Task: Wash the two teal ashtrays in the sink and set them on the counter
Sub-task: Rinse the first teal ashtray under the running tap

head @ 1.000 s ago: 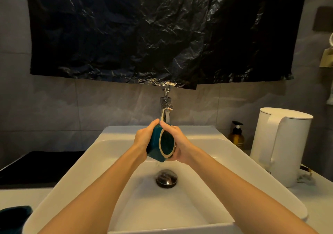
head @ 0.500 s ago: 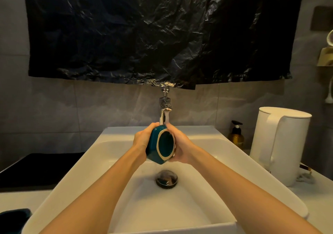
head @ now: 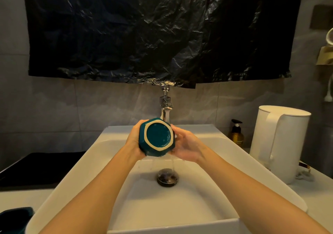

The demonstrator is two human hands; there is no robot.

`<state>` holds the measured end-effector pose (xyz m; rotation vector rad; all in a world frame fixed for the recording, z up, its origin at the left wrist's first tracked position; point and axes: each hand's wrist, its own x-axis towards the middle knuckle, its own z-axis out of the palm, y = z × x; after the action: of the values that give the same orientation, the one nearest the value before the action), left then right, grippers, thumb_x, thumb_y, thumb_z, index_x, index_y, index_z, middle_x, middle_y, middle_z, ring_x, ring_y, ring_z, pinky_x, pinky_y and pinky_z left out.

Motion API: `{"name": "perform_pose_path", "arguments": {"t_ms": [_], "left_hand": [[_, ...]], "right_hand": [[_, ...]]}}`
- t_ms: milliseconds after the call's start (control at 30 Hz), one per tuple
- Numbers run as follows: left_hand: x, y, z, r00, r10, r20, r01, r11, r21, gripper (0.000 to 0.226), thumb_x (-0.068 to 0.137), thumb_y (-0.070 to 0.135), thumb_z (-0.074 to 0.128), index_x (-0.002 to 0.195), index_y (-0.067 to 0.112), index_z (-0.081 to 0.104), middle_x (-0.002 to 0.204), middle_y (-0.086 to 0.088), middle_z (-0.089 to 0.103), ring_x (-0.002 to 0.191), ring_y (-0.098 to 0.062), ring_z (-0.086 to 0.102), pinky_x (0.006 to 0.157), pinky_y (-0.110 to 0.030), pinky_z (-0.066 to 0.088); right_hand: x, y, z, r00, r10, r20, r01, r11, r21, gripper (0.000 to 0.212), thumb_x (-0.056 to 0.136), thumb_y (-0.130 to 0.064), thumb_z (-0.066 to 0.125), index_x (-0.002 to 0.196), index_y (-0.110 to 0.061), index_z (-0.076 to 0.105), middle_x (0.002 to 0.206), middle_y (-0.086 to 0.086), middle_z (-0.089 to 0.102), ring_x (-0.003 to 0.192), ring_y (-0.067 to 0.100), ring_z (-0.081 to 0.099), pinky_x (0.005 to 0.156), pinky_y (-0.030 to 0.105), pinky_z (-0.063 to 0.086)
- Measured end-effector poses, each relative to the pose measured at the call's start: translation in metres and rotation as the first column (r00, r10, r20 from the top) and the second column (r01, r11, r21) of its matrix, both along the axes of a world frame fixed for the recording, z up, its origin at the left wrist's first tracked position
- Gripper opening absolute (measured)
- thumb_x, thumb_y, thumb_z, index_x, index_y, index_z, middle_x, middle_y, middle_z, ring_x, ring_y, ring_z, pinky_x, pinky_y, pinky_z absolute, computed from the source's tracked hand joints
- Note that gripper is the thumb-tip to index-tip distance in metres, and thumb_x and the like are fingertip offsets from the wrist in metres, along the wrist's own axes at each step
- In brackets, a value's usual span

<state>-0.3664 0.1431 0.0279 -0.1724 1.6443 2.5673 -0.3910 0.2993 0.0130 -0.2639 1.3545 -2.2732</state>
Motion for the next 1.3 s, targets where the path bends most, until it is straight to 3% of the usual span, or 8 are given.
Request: {"name": "perform_pose_path", "arguments": {"t_ms": [167,300,400,600,733,900,1067,1300], "left_hand": [[0.002,0.005,-0.001,0.994,-0.098,0.043,0.101,0.992,-0.080,0.031,0.080,0.042,0.060,0.081,0.012,0.064,0.069,-0.007,0.070,0.071,-0.023,0.061,0.065,-0.032,0.050],[0.007,0.010,0.003,0.991,-0.122,0.057,0.131,0.974,-0.183,0.031,0.078,0.042,0.064,0.085,0.012,0.065,0.072,-0.006,0.071,0.073,-0.023,0.063,0.069,-0.034,0.051],[0.006,0.009,0.004,0.993,-0.083,0.084,0.092,0.989,-0.118,0.029,0.077,0.041,0.064,0.081,0.012,0.066,0.070,-0.006,0.070,0.071,-0.025,0.063,0.067,-0.033,0.052],[0.005,-0.003,0.010,0.997,-0.047,0.058,0.043,0.996,0.080,0.021,0.081,0.028,0.060,0.085,0.007,0.065,0.071,-0.011,0.068,0.075,-0.026,0.062,0.068,-0.035,0.052],[0.007,-0.002,0.011,0.995,-0.028,0.093,0.019,0.995,0.093,0.024,0.084,0.031,0.058,0.080,0.008,0.064,0.060,-0.009,0.069,0.073,-0.027,0.061,0.058,-0.034,0.055],[0.003,-0.003,0.010,0.994,0.010,0.105,-0.020,0.994,0.103,0.026,0.086,0.034,0.058,0.083,0.009,0.065,0.061,-0.010,0.070,0.076,-0.028,0.062,0.062,-0.041,0.051],[0.004,0.003,0.012,0.991,0.007,0.132,-0.023,0.993,0.119,0.046,0.091,0.052,0.051,0.088,0.008,0.064,0.090,-0.014,0.067,0.082,-0.034,0.060,0.072,-0.050,0.047],[0.002,-0.008,0.015,0.995,0.029,0.094,-0.047,0.979,0.196,0.051,0.086,0.059,0.051,0.096,0.010,0.063,0.094,-0.014,0.066,0.084,-0.036,0.061,0.073,-0.053,0.048]], "right_hand": [[0.006,-0.011,0.011,0.964,-0.112,0.239,0.060,0.975,0.215,0.059,0.060,-0.053,0.083,0.100,-0.012,0.068,0.098,0.009,0.072,0.096,0.028,0.063,0.084,0.038,0.053],[0.007,-0.009,0.010,0.950,-0.027,0.312,-0.046,0.973,0.226,0.069,0.057,-0.062,0.081,0.102,-0.011,0.068,0.103,0.011,0.072,0.101,0.030,0.063,0.095,0.043,0.048],[0.008,-0.008,0.009,0.980,-0.053,0.191,0.026,0.990,0.139,0.052,0.079,-0.058,0.066,0.096,-0.009,0.068,0.096,0.013,0.072,0.093,0.031,0.065,0.088,0.044,0.051],[0.009,-0.014,0.008,1.000,-0.015,0.003,0.015,0.998,-0.065,0.037,0.097,-0.035,0.049,0.119,-0.008,0.062,0.117,0.012,0.067,0.107,0.022,0.062,0.095,0.032,0.048],[0.006,-0.010,0.002,0.999,0.021,-0.036,-0.024,0.996,-0.085,0.043,0.094,-0.025,0.051,0.134,-0.007,0.052,0.129,0.015,0.060,0.120,0.025,0.057,0.098,0.035,0.049],[0.004,-0.009,0.001,1.000,-0.013,0.014,0.013,0.998,-0.059,0.040,0.096,-0.030,0.052,0.129,-0.008,0.055,0.129,0.016,0.059,0.120,0.028,0.056,0.093,0.040,0.053],[-0.003,-0.015,0.002,0.968,-0.144,0.207,0.154,0.987,-0.036,0.051,0.094,-0.046,0.052,0.123,-0.005,0.061,0.119,0.015,0.065,0.111,0.028,0.061,0.081,0.040,0.054],[0.008,0.000,0.009,0.995,0.083,-0.049,-0.087,0.992,-0.088,0.051,0.086,-0.020,0.057,0.133,-0.004,0.050,0.134,0.020,0.054,0.121,0.032,0.053,0.092,0.044,0.052]]}}
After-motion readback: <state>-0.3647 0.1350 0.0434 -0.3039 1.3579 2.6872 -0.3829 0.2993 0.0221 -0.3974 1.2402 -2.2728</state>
